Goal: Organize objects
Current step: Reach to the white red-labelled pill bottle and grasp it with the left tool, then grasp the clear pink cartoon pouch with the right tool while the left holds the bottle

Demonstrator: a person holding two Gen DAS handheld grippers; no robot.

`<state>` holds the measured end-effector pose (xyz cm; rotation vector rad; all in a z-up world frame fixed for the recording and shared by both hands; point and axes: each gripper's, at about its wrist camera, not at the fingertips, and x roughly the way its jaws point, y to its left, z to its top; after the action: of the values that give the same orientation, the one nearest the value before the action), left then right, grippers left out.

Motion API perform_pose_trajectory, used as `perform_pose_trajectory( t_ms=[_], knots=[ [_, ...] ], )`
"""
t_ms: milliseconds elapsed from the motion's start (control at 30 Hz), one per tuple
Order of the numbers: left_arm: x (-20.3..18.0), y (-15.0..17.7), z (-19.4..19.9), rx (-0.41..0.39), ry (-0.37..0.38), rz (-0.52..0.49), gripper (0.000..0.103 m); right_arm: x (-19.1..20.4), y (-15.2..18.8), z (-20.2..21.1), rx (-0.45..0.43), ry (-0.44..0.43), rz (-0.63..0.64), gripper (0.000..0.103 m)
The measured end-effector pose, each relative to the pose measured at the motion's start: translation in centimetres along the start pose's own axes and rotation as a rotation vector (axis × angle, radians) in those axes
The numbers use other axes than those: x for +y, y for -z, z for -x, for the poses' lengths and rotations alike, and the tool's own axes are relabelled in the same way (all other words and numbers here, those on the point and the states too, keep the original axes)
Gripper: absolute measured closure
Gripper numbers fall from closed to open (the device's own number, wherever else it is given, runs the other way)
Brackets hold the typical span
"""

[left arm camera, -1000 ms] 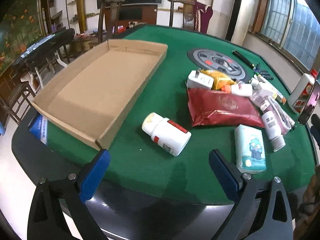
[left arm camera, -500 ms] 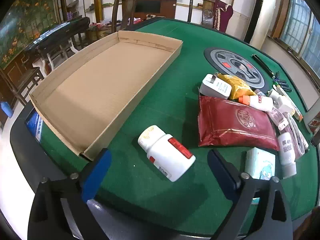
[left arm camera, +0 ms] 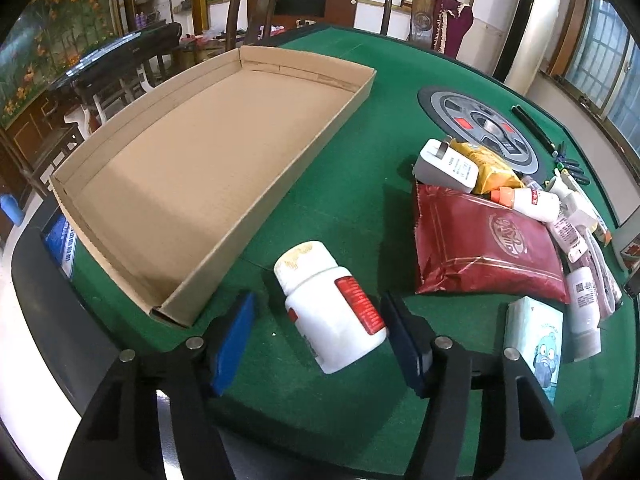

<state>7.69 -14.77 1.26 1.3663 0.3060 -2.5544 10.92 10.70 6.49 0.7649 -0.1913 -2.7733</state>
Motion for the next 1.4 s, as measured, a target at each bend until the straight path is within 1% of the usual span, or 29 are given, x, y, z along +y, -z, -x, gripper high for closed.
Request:
perform_pose_trajectory(
  t_ms=[133, 300, 367, 500, 533, 567, 600, 633, 767, 800, 833, 933, 1000, 1100, 1167, 1267, 1333, 1367, 1400],
  knots=[
    [0.2, 0.0, 0.0, -0.004, 0.009, -0.002, 0.045, 0.1, 0.1, -0.1, 0.015, -0.007, -0.011, 0.0],
    [1.2, -0.1, 0.2, -0.008, 0.051, 0.01, 0.053, 0.3, 0.5, -0.3, 0.024, 0.0, -0.006, 0.0],
    [1.4, -0.1, 0.2, -0.008, 0.064, 0.009, 0.054, 0.3, 0.5, -0.3, 0.023, -0.001, -0.003, 0.0],
    [1.0, -0.3, 0.1, -0.008, 0.043, -0.005, 0.054, 0.2, 0.6, -0.5, 0.026, -0.007, -0.005, 0.0],
    [0.9, -0.2, 0.1, -0.01, 0.037, -0.012, 0.054, 0.2, 0.6, -0.5, 0.027, -0.006, -0.007, 0.0],
    [0.7, -0.2, 0.1, -0.013, 0.029, -0.022, 0.057, 0.1, 0.6, -0.5, 0.03, -0.003, -0.01, 0.0],
    [0.4, -0.1, 0.1, -0.016, 0.025, -0.038, 0.067, -0.1, 0.6, -0.5, 0.033, 0.001, -0.013, 0.0],
    [0.1, 0.0, 0.1, -0.019, 0.024, -0.057, 0.069, -0.2, 0.5, -0.6, 0.037, 0.005, -0.015, 0.0],
    [-1.5, 0.7, 0.5, -0.016, 0.097, -0.134, 0.069, -0.5, 0.5, -0.9, 0.076, 0.004, -0.012, 0.0],
    [-2.2, 0.9, 0.5, -0.016, 0.122, -0.159, 0.069, -0.6, 0.6, -1.1, 0.087, 0.0, -0.012, 0.002],
    [-3.0, 1.2, 0.6, -0.021, 0.131, -0.186, 0.069, -0.6, 0.6, -1.4, 0.103, -0.006, -0.01, 0.004],
    [-4.3, 1.7, 0.6, -0.034, 0.133, -0.238, 0.069, -0.3, 0.9, -2.2, 0.16, -0.015, 0.005, 0.017],
    [-4.4, 1.7, 0.6, -0.029, 0.158, -0.246, 0.069, -0.1, 1.1, -3.0, 0.211, -0.039, 0.011, 0.031],
    [-3.9, 1.5, 0.6, -0.022, 0.188, -0.244, 0.069, -0.2, 1.3, -4.3, 0.276, -0.057, -0.01, 0.04],
    [-3.8, 1.6, 0.6, -0.021, 0.199, -0.246, 0.069, -0.6, 1.0, -4.6, 0.288, -0.059, -0.027, 0.04],
    [-3.5, 1.7, 0.6, -0.025, 0.209, -0.255, 0.069, -1.8, -0.3, -3.9, 0.255, -0.048, -0.051, 0.04],
    [-3.4, 1.8, 0.6, -0.027, 0.214, -0.265, 0.069, -3.0, -1.5, -3.6, 0.243, -0.018, -0.051, 0.039],
    [-3.4, 1.8, 0.6, -0.026, 0.214, -0.27, 0.069, -3.6, -2.0, -3.5, 0.238, 0.003, -0.049, 0.032],
    [-3.3, 1.7, 0.6, -0.024, 0.216, -0.276, 0.069, -4.3, -2.4, -3.5, 0.246, 0.032, -0.036, 0.018]
  ],
)
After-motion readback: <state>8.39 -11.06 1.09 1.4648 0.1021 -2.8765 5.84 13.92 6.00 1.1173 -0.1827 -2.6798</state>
